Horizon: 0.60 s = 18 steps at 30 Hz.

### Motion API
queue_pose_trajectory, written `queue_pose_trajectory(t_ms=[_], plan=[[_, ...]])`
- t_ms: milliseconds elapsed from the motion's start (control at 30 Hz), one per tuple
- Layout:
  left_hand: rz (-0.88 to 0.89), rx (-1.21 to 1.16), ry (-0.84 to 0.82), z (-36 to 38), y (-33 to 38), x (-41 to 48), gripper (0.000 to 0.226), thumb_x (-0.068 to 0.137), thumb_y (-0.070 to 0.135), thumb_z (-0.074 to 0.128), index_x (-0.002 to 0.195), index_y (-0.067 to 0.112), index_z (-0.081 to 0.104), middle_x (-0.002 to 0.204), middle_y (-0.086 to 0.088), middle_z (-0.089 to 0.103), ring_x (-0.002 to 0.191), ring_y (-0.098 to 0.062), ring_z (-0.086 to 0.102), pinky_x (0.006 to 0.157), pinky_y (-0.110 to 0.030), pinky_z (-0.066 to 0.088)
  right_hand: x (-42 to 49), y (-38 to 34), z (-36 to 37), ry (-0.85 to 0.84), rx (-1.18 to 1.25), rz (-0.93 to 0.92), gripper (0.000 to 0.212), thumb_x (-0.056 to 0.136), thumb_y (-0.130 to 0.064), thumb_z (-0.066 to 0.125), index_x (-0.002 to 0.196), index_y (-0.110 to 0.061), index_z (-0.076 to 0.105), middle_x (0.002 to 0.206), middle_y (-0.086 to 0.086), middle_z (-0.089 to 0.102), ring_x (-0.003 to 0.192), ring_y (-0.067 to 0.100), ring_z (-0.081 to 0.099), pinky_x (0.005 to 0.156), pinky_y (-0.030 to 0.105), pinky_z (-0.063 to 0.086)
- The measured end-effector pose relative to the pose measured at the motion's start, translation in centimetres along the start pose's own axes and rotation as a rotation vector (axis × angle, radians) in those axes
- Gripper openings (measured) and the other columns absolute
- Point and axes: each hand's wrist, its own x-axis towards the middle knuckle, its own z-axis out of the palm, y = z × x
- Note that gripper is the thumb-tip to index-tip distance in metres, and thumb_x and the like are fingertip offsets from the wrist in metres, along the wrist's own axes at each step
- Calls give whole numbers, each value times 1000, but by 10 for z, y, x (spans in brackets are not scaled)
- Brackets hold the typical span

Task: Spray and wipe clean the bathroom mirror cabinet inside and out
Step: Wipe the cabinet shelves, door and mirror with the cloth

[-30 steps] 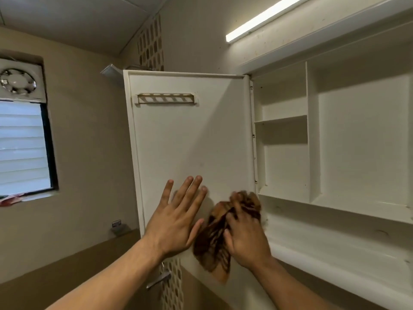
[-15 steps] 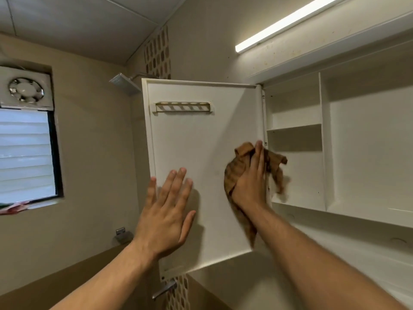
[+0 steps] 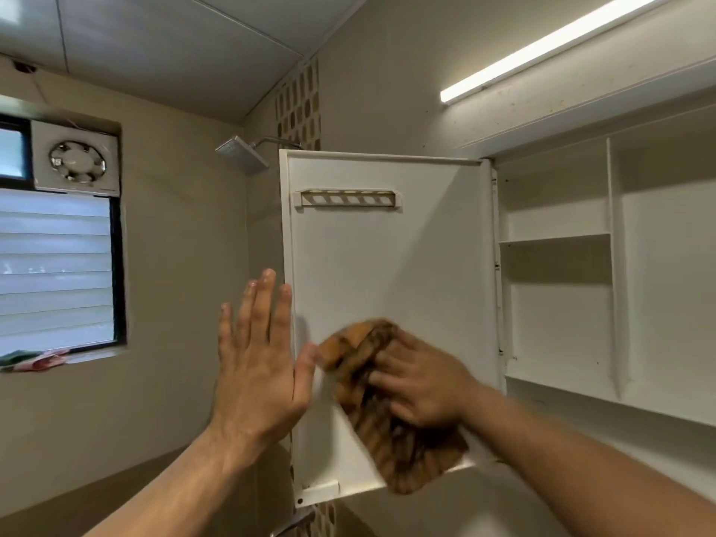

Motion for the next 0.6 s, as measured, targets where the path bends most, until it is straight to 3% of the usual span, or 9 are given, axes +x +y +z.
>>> queue_pose_trajectory(t_ms=[133,200,233,300,400,467,533,600], plan=[[-50,-56,-7,5,6,-2,77,99,51,27,161,12,5,169,-5,-7,156,-25,-3,121,-62,9,76,62,-44,273,-5,504,59,87,-28,54,142,-8,49,155,23,39,147,43,32,122,61,23],[-70,-126,29,5,8,0,76,100,53,23,161,13,6,169,-5,-5,156,-25,-2,122,-61,7,127,52,-51,362,27,776,69,92,-32,43,156,-10,31,169,21,11,158,39,7,127,60,10],[-88,-163,53,4,9,1,75,100,53,22,161,13,7,170,-4,-4,156,-24,-2,122,-60,6,143,37,-49,353,28,814,75,90,-34,40,159,-9,26,170,21,3,159,38,-1,127,59,9],[-125,-230,95,4,13,6,75,100,52,24,161,11,8,170,-3,-2,156,-23,-1,123,-58,6,144,0,-31,265,82,593,76,91,-33,48,159,-3,28,170,22,8,159,37,0,124,59,20],[-142,-276,99,2,17,11,72,102,50,22,161,12,5,170,-2,-3,156,-19,-2,123,-57,9,92,-41,-2,57,195,-73,62,95,-30,63,152,-10,48,165,16,34,156,32,23,124,43,29],[-126,-280,78,2,19,12,72,103,52,19,161,15,1,170,1,-6,156,-17,-4,124,-56,8,65,-37,1,-51,171,-290,59,92,-28,67,148,-14,55,161,13,43,150,31,33,119,41,36],[-113,-290,74,3,18,9,72,103,54,19,161,16,2,170,3,-6,156,-16,-4,124,-55,6,69,-16,-5,19,167,-167,59,91,-26,68,147,-12,56,164,17,34,154,34,27,122,47,35],[-133,-304,76,6,18,9,72,102,53,20,161,16,3,169,4,-6,156,-16,-4,124,-56,6,99,10,-27,188,94,204,56,92,-29,62,143,-9,58,169,19,20,158,33,13,119,54,35]])
